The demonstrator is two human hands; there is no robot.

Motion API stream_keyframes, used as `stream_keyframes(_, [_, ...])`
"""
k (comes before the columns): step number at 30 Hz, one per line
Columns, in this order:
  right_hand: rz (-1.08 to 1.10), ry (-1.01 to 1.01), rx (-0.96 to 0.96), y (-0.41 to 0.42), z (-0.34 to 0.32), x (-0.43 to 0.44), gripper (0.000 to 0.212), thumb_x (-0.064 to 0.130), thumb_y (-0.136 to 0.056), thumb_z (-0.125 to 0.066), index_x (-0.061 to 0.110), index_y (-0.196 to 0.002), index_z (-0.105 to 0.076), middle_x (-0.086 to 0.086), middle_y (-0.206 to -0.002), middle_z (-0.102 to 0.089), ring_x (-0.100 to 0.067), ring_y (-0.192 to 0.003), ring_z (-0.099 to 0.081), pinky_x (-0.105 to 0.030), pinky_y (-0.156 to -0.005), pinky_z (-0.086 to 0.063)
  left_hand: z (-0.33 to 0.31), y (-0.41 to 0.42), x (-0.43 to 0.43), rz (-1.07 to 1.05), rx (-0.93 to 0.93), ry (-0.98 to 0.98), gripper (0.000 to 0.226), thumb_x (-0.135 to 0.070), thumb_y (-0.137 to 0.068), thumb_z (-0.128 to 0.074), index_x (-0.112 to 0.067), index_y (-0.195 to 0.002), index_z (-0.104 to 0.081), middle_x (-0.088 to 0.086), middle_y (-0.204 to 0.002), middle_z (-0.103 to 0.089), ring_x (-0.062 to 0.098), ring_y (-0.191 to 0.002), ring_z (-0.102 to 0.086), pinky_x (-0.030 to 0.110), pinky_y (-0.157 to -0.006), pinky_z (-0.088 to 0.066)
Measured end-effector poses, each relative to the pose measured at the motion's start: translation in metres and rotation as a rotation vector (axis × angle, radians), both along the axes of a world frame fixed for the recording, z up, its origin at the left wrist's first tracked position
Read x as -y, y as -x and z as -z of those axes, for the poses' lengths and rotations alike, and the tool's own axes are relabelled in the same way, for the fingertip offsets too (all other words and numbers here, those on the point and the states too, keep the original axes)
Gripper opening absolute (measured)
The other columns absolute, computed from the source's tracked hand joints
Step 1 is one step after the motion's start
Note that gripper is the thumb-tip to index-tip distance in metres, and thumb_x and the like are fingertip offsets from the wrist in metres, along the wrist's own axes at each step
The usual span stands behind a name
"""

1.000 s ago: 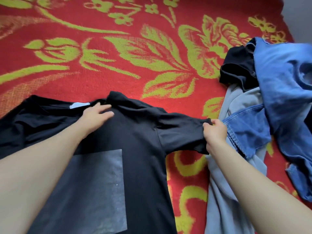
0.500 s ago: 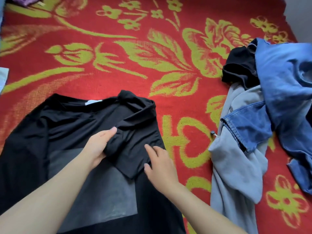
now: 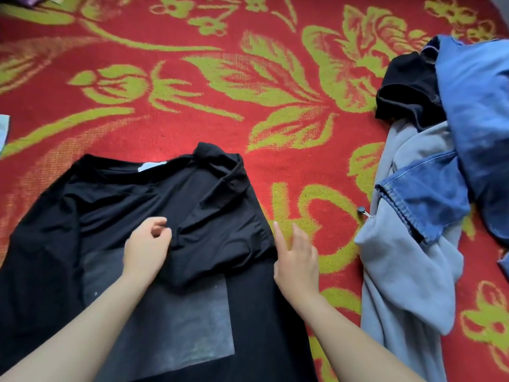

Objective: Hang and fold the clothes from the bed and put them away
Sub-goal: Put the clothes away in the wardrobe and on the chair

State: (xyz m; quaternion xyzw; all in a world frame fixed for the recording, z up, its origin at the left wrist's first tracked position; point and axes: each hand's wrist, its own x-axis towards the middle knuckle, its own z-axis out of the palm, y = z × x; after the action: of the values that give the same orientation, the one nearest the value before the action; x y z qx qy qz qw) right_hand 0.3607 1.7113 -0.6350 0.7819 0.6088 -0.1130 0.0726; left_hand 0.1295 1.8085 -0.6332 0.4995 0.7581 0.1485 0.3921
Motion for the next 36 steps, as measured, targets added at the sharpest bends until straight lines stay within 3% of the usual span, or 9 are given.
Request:
stream_keyframes(6, [-0.27, -0.045, -0.021, 0.002, 0.028, -0.004, 0.08, 0.015, -0.047, -0.073, 0.024, -0.125, -0.061, -0.015, -0.132, -0.055, -0.031, -0.12, -0.055, -0.046, -0.092, -0.049, -0.009, -0.033, -0.071, 0.188, -0.09, -0.169, 0.032, -0.009, -0.089, -0.053, -0.008, -0.12, -0.06, 0.014, -0.117, -0.062, 0.031, -0.104, -0.058, 0.034, -0.093, -0.039])
stream_keyframes(10, [-0.228, -0.195, -0.125, -0.006, 0.051, 0.003, 0.071, 0.015, -0.06, -0.036, 0.023, -0.128, -0.056, -0.016, -0.132, -0.055, -0.031, -0.126, -0.045, -0.044, -0.099, -0.031, -0.009, -0.055, -0.109, 0.256, 0.001, -0.152, 0.047, -0.013, -0.087, -0.061, -0.012, -0.133, -0.049, 0.011, -0.117, -0.061, 0.028, -0.109, -0.056, 0.025, -0.09, -0.038])
stream_keyframes(13, [-0.233, -0.255, -0.124, -0.007, 0.058, 0.0, 0.07, 0.017, -0.06, -0.035, 0.024, -0.129, -0.043, -0.016, -0.13, -0.057, -0.027, -0.125, -0.038, -0.043, -0.1, -0.029, 0.0, -0.07, -0.136, 0.382, -0.086, -0.081, 0.06, -0.016, -0.084, -0.068, -0.011, -0.138, -0.045, 0.016, -0.131, -0.052, 0.035, -0.112, -0.056, 0.039, -0.099, -0.043])
stream_keyframes(19, [-0.239, -0.294, -0.11, -0.008, 0.06, -0.001, 0.07, 0.02, -0.058, -0.038, 0.025, -0.128, -0.043, -0.016, -0.131, -0.055, -0.027, -0.134, -0.028, -0.039, -0.107, -0.017, 0.006, -0.086, -0.167, 0.216, 0.073, -0.221, 0.023, 0.008, -0.078, -0.054, -0.012, -0.079, -0.065, -0.004, -0.06, -0.054, -0.005, -0.036, -0.051, 0.011, -0.045, -0.041])
stream_keyframes(23, [-0.273, -0.334, -0.11, -0.009, 0.064, 0.0, 0.07, 0.021, -0.058, -0.04, 0.026, -0.128, -0.043, -0.014, -0.131, -0.054, -0.023, -0.145, -0.009, -0.04, -0.107, -0.018, 0.008, -0.091, -0.158, 0.264, 0.082, -0.246, 0.025, -0.002, -0.088, -0.056, -0.012, -0.11, -0.062, 0.008, -0.105, -0.062, 0.012, -0.073, -0.065, 0.023, -0.083, -0.047])
stream_keyframes(26, [-0.269, -0.34, -0.096, -0.008, 0.065, -0.001, 0.07, 0.022, -0.058, -0.04, 0.026, -0.128, -0.043, -0.013, -0.131, -0.054, -0.024, -0.145, -0.012, -0.04, -0.107, -0.017, 0.002, -0.086, -0.126, 0.302, 0.15, -0.374, 0.046, -0.008, -0.09, -0.057, -0.011, -0.135, -0.047, -0.001, -0.119, -0.038, 0.017, -0.087, -0.057, 0.016, -0.078, -0.044])
stream_keyframes(29, [-0.263, -0.325, -0.067, -0.009, 0.064, -0.001, 0.07, 0.021, -0.058, -0.039, 0.026, -0.128, -0.043, -0.015, -0.128, -0.058, -0.028, -0.129, -0.036, -0.04, -0.106, -0.017, 0.0, -0.066, -0.072, 0.245, 0.038, -0.413, 0.033, -0.025, -0.091, -0.056, -0.011, -0.121, -0.058, -0.005, -0.105, -0.049, 0.019, -0.088, -0.055, 0.03, -0.077, -0.042])
stream_keyframes(33, [-0.253, -0.34, -0.041, -0.01, 0.064, -0.001, 0.069, 0.019, -0.059, -0.039, 0.024, -0.125, -0.058, -0.016, -0.128, -0.058, -0.028, -0.124, -0.04, -0.042, -0.102, -0.027, 0.006, -0.024, 0.001, 0.043, -0.18, -0.05, 0.04, -0.036, -0.086, -0.059, -0.013, -0.119, -0.058, 0.003, -0.104, -0.057, 0.024, -0.101, -0.05, 0.04, -0.086, -0.04])
stream_keyframes(36, [-0.26, -0.345, -0.032, -0.01, 0.063, -0.002, 0.069, 0.018, -0.059, -0.038, 0.024, -0.124, -0.06, -0.017, -0.128, -0.058, -0.028, -0.124, -0.039, -0.044, -0.097, -0.031, 0.009, -0.004, 0.021, 0.007, -0.171, 0.109, 0.022, -0.035, -0.081, -0.069, -0.019, -0.091, -0.059, -0.001, -0.08, -0.054, 0.022, -0.082, -0.051, 0.043, -0.086, -0.04])
